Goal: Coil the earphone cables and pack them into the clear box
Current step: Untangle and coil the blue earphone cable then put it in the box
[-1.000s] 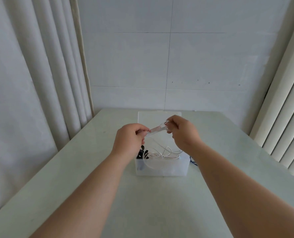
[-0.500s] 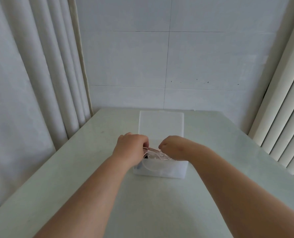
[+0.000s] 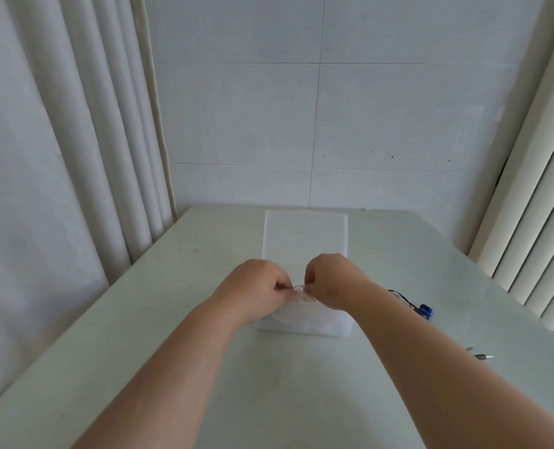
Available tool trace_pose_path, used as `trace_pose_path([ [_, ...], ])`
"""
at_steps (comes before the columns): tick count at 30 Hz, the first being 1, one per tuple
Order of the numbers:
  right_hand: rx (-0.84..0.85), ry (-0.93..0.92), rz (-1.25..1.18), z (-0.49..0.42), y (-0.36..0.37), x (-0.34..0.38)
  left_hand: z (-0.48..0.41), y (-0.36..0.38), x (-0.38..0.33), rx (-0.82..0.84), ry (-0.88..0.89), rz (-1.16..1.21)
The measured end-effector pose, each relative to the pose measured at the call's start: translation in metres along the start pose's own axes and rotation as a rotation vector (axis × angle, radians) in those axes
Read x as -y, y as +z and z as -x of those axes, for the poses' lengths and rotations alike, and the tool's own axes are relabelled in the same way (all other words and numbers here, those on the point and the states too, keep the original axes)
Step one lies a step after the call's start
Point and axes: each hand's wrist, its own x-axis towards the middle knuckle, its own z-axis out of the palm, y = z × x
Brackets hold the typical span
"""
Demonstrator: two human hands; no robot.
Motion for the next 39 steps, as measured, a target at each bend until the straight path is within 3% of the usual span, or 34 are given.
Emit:
trace_pose_path([
  [2, -0.083, -0.029, -0.146, 0.007, -0.001, -0.001, 0.000, 0.002, 0.001, -0.031, -0.043, 0.048],
  [5, -0.358, -0.069, -0.365, 0.024, -0.003, -0.008, 0.003, 0.001, 0.002, -0.105, -0.041, 0.084],
  [9, -0.612, 0.176, -0.522, 0.044, -0.003, -0.038, 0.015, 0.001, 0.004, -0.278, -0.021, 0.150],
  [12, -0.536, 0.435, -0.391, 0.055, 0.006, -0.068, 0.029, 0.003, 0.003, -0.386, -0.025, 0.205],
  [15, -0.230, 0.560, -0.184, 0.061, 0.018, -0.080, 0.042, 0.006, 0.001, -0.392, -0.036, 0.231],
  [17, -0.115, 0.587, -0.133, 0.063, 0.023, -0.079, 0.048, 0.008, 0.001, -0.379, -0.027, 0.241],
  [23, -0.155, 0.507, -0.105, 0.061, 0.028, -0.074, 0.054, 0.019, -0.002, -0.460, -0.048, 0.347],
  [29, -0.189, 0.494, -0.335, 0.059, 0.027, -0.067, 0.054, 0.027, -0.005, -0.425, -0.006, 0.276],
  [35, -0.695, 0.320, -0.492, 0.067, -0.008, -0.044, 0.053, 0.027, -0.005, -0.458, 0.005, 0.287],
  [39, -0.733, 0.060, -0.732, 0.079, -0.037, -0.003, 0.052, 0.026, -0.005, -0.487, -0.033, 0.466],
])
